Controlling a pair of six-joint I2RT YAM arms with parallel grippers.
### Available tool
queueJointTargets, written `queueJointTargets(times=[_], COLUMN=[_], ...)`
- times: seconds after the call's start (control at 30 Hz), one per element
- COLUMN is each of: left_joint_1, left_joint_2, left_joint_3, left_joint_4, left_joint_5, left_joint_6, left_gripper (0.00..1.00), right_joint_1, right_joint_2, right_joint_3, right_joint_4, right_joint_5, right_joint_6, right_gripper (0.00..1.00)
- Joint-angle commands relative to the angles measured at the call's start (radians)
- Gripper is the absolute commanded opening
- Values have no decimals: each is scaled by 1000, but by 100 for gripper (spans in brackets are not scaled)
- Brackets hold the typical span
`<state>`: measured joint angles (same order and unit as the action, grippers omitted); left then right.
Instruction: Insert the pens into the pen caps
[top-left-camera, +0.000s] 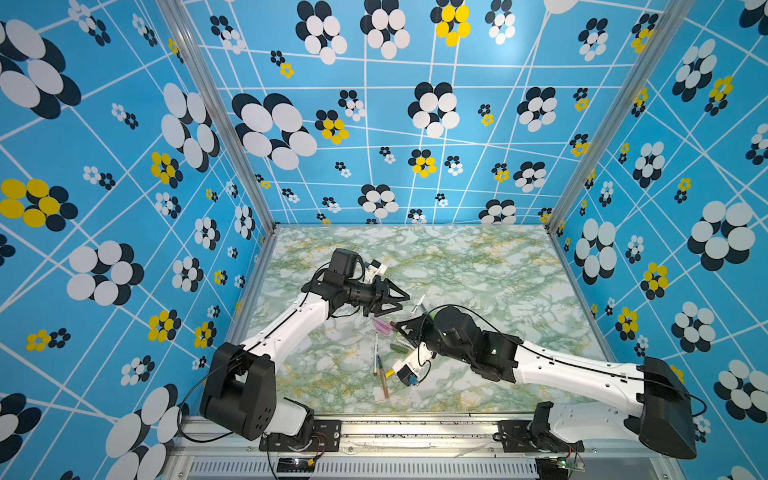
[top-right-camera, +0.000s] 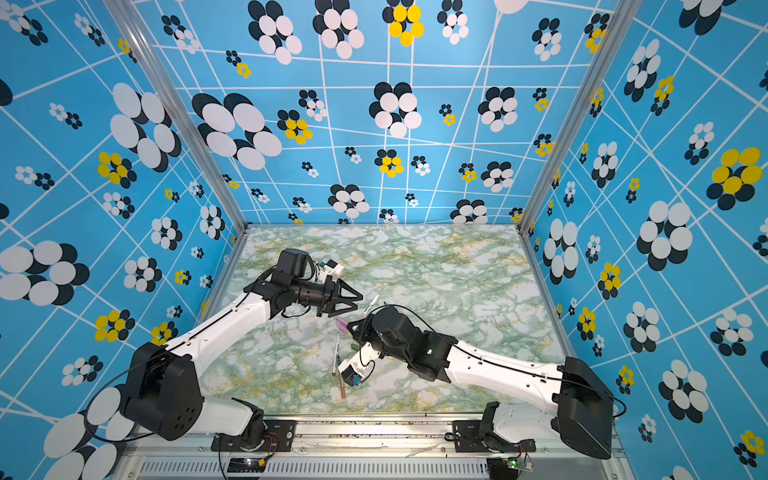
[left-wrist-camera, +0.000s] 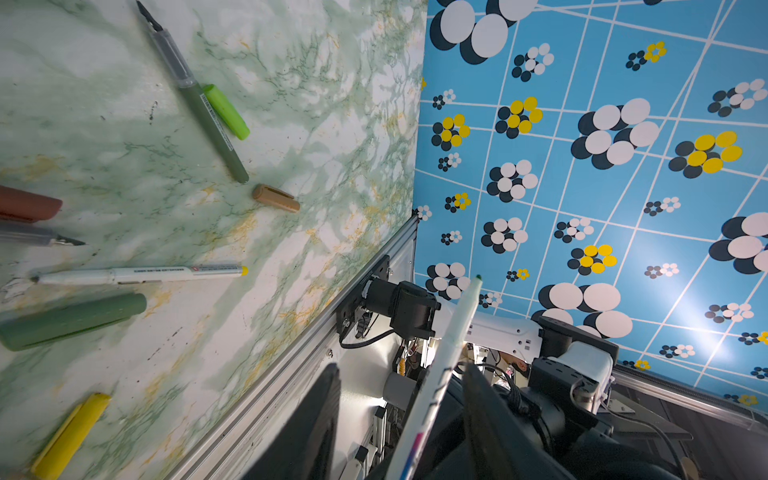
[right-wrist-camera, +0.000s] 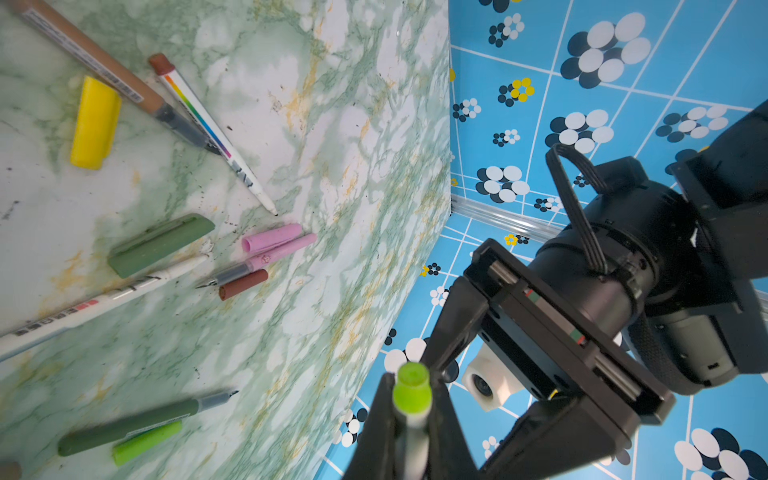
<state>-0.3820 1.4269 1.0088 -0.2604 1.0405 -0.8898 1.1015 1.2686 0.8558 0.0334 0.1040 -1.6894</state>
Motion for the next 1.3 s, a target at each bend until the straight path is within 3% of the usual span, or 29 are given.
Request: queueJointTargets(times=[0.0, 0.23, 0.37, 0.43, 1.27], left_joint_1=[-31, -51, -54, -59, -70], left_joint_2=[-15, 19, 35, 42, 136], left_joint_3=[27, 65, 86, 91, 235], left_joint_4=[-72, -158, -181, -190, -482], left_joint_5=[12, 20, 29, 36, -126], left_joint_6=[137, 233, 250, 254, 489], left_gripper=[49, 44, 30, 29, 41], right_joint_1=[4, 4, 4, 4, 13], right_joint_2=[-17, -10, -4, -3, 8], right_joint_3=[37, 52, 51, 49, 52], right_joint_4=[-29, -34, -31, -29, -29], right_joint_5=[11, 5, 12, 12, 19], right_joint_6=[32, 30, 28, 28, 8], right_gripper=[0, 0, 0, 0, 0])
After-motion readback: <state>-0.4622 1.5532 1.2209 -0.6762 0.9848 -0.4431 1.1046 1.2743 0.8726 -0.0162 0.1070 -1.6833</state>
